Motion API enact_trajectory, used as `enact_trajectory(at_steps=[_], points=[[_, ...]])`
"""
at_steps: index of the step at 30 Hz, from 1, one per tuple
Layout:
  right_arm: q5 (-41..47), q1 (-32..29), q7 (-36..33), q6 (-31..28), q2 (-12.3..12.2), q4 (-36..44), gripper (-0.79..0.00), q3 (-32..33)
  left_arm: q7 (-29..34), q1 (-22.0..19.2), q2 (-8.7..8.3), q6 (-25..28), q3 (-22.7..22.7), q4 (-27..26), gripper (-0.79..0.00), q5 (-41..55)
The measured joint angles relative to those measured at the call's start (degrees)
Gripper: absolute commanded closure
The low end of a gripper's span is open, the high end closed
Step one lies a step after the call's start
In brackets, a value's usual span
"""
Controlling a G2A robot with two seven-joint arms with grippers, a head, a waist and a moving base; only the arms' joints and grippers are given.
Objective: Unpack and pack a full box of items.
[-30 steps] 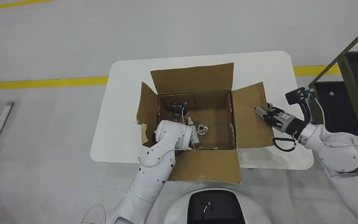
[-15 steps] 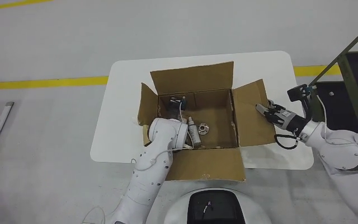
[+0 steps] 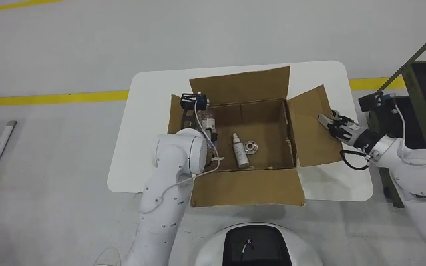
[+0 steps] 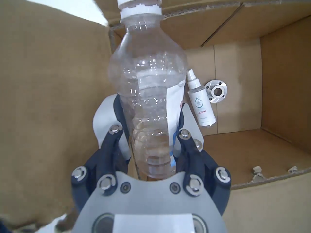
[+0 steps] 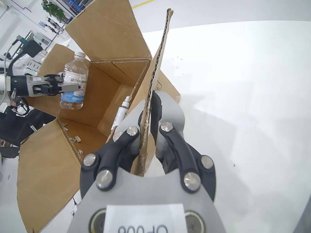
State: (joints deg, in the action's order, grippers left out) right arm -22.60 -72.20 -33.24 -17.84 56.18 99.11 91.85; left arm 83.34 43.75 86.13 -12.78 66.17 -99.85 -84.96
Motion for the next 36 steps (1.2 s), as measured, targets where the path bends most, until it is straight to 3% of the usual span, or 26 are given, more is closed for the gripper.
enact_trajectory(at_steps=[2, 3, 4, 21, 36], points=[[-0.05, -0.11, -0.17, 0.01, -0.07, 0.11, -0.332, 0.38, 0.04, -0.29, 0.01, -0.13, 0.66, -1.45, 0.000, -0.19], [-0.11, -0.17, -0.23, 0.04, -0.09, 0.18, -0.733, 0.53, 0.01, -0.43, 0.01, -0.17, 0.96, -2.08, 0.000, -0.23], [-0.18, -0.23, -0.31, 0.10, -0.13, 0.28, -0.785, 0.70, -0.03, -0.63, 0.02, -0.23, 1.37, -2.94, 0.000, -0.14], [-0.21, -1.10, 0.23, 0.50, -0.51, 3.27, -0.785, 3.58, -0.58, -3.55, -0.01, 1.77, 7.30, -9.87, 0.000, 6.76], [-1.93, -0.96, -0.12, -1.39, -0.94, 12.38, -0.785, 4.90, 3.63, -5.61, -1.54, 4.98, 16.89, -15.35, 0.000, 0.03]])
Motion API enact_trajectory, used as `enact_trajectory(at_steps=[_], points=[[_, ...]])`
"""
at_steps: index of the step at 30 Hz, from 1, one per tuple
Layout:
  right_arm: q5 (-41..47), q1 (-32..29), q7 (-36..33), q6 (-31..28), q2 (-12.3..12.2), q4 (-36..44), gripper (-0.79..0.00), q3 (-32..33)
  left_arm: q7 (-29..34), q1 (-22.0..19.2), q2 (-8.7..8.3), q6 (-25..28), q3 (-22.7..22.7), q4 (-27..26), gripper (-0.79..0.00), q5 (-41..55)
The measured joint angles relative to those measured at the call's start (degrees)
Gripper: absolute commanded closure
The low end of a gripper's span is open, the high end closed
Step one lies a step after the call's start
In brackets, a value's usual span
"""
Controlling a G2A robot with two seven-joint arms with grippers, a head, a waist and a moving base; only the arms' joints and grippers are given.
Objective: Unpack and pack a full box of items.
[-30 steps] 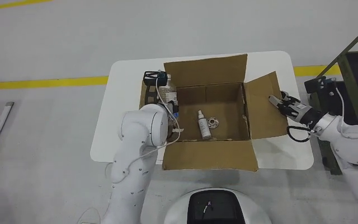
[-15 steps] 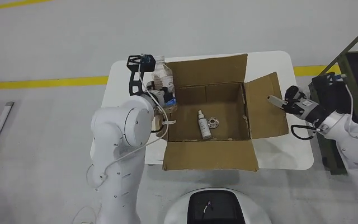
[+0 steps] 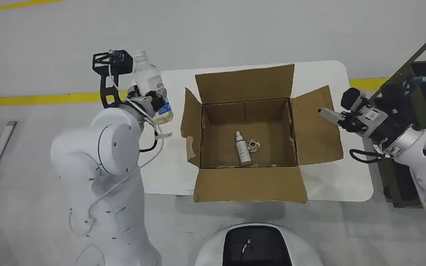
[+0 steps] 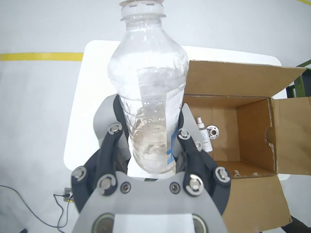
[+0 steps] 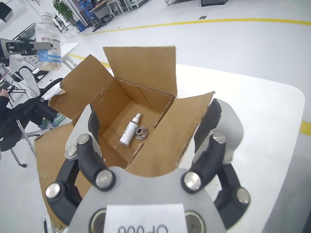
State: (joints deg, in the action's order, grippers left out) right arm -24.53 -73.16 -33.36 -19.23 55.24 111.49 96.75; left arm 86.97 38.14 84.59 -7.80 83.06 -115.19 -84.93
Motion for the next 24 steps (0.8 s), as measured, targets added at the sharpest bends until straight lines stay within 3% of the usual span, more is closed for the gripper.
enact_trajectory(at_steps=[4, 11, 24], points=[[0.34, 0.49, -0.24, 0.05, 0.04, 1.71, -0.785, -1.36, 1.05, 1.36, -0.55, 2.00, 1.70, 0.86, 0.000, -3.65], [-0.05, 1.23, -1.63, -0.25, 0.11, 2.96, -0.785, -4.68, 1.03, 7.96, -1.13, 4.50, 1.77, 8.19, 0.000, -15.67], [-1.13, 1.93, -2.61, -0.56, 0.28, 1.65, -0.785, -9.14, 1.03, 19.12, -0.49, 5.24, -0.38, 16.46, 0.000, -24.73]])
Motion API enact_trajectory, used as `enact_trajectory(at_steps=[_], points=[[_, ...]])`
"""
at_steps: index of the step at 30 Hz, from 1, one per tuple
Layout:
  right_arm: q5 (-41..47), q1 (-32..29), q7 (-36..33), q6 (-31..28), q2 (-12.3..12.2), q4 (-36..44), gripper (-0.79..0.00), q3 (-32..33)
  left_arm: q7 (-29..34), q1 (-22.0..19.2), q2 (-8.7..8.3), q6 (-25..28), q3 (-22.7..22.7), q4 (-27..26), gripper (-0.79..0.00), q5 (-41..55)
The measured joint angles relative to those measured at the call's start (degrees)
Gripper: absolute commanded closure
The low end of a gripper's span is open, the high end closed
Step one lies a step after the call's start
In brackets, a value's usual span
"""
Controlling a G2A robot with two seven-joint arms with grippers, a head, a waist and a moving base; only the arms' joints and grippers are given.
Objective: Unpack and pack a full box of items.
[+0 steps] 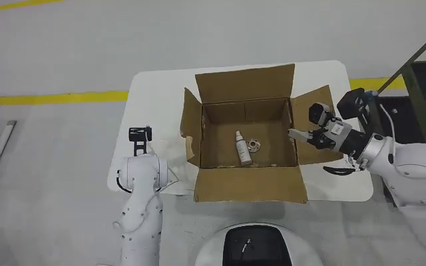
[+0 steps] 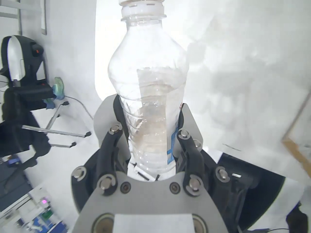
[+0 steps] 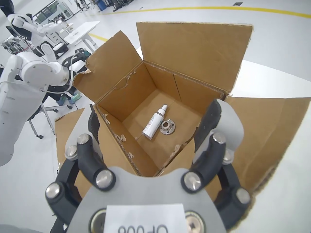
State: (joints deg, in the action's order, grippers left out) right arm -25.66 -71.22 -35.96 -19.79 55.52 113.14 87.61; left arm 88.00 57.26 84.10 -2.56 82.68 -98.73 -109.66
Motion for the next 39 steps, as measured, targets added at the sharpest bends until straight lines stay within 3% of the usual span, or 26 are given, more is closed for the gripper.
enact_trajectory(at_steps=[8, 22, 23, 24, 25, 36, 37, 38, 39], points=[[-0.16, -0.08, 0.01, -0.21, -0.02, -0.54, -0.785, -0.47, -0.18, 1.84, 0.59, 0.47, -1.82, 2.36, 0.000, 2.59], [0.13, 0.04, -0.20, -0.50, -0.09, -1.12, -0.785, -0.70, -3.56, 0.10, 1.61, -1.94, -4.69, 9.74, 0.000, 6.02], [0.15, 0.01, -0.19, -0.49, -0.10, -1.15, -0.785, -0.67, -3.65, -0.08, 1.67, -1.93, -4.81, 10.12, -0.022, 6.27], [0.18, -0.03, -0.18, -0.48, -0.11, -1.18, -0.785, -0.61, -3.70, -0.27, 1.72, -1.81, -4.89, 10.48, -0.262, 6.67], [0.20, -0.11, -0.16, -0.49, -0.13, -1.23, -0.785, -0.53, -3.74, -0.53, 1.78, -1.74, -4.92, 10.94, -0.785, 7.09], [1.76, -0.13, -1.41, -1.20, -0.22, -2.34, -0.785, -0.79, -2.55, -2.40, 2.10, -1.36, -5.27, 11.18, -0.785, 7.59], [2.03, 0.18, -1.90, -1.40, -0.22, -2.59, -0.523, -1.21, -2.34, -2.42, 2.11, -1.58, -5.16, 10.45, -0.785, 7.47], [2.10, 0.48, -2.24, -1.47, -0.21, -2.72, -0.382, -1.57, -2.15, -2.42, 2.12, -1.70, -5.12, 9.89, -0.785, 7.38], [2.20, 0.82, -2.49, -1.57, -0.19, -2.78, -0.332, -1.97, -1.97, -2.41, 2.14, -1.86, -5.07, 9.33, -0.785, 7.36]])
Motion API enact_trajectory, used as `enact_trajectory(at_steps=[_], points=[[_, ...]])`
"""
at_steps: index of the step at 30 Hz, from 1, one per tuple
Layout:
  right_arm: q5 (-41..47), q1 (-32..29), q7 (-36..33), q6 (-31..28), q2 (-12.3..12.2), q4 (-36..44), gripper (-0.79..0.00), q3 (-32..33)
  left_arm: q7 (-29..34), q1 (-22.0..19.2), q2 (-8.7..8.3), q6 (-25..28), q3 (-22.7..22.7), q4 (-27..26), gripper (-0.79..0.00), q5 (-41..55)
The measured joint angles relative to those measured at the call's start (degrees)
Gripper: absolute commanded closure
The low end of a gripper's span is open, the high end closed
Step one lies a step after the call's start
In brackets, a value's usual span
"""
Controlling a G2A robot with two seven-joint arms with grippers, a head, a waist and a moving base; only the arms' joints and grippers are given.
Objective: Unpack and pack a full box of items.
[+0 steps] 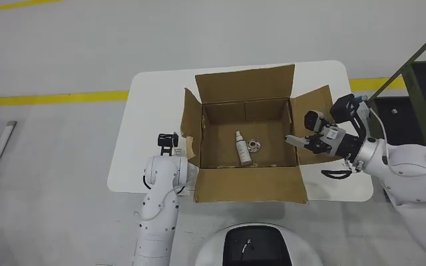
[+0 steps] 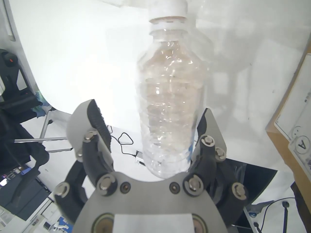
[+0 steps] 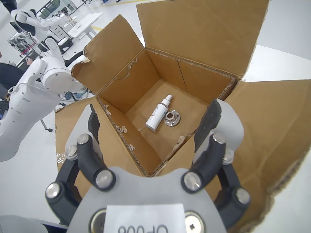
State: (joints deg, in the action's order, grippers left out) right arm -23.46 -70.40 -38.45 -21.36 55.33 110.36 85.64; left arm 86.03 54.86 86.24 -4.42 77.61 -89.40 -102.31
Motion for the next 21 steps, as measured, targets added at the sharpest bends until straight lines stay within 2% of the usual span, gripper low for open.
enact_trajectory(at_steps=[3, 4, 9, 15, 21], points=[[-0.14, 1.28, -0.55, -0.08, 0.09, -0.21, -0.206, -1.39, 0.38, 0.05, 0.10, -0.71, 0.15, -1.87, -0.785, 0.28], [-0.24, 1.90, -0.79, 0.11, 0.14, -0.26, -0.132, -2.05, 0.52, 0.03, 0.13, -0.89, 0.19, -2.68, -0.785, 0.34], [-0.45, 5.15, -2.15, 1.06, 0.59, -0.73, 0.000, -6.43, 0.74, 0.01, 0.19, -1.21, 0.63, -5.76, -0.785, 0.03], [-3.94, 10.33, -4.76, 6.88, 1.81, -3.85, 0.000, -15.40, 0.31, -0.41, 0.26, -2.09, 1.38, -9.03, -0.785, -0.44], [-8.34, 13.00, -1.54, 10.08, 3.16, -7.12, 0.000, -22.37, 0.06, -0.79, 0.37, -2.75, 1.88, -10.67, -0.785, -1.06]])
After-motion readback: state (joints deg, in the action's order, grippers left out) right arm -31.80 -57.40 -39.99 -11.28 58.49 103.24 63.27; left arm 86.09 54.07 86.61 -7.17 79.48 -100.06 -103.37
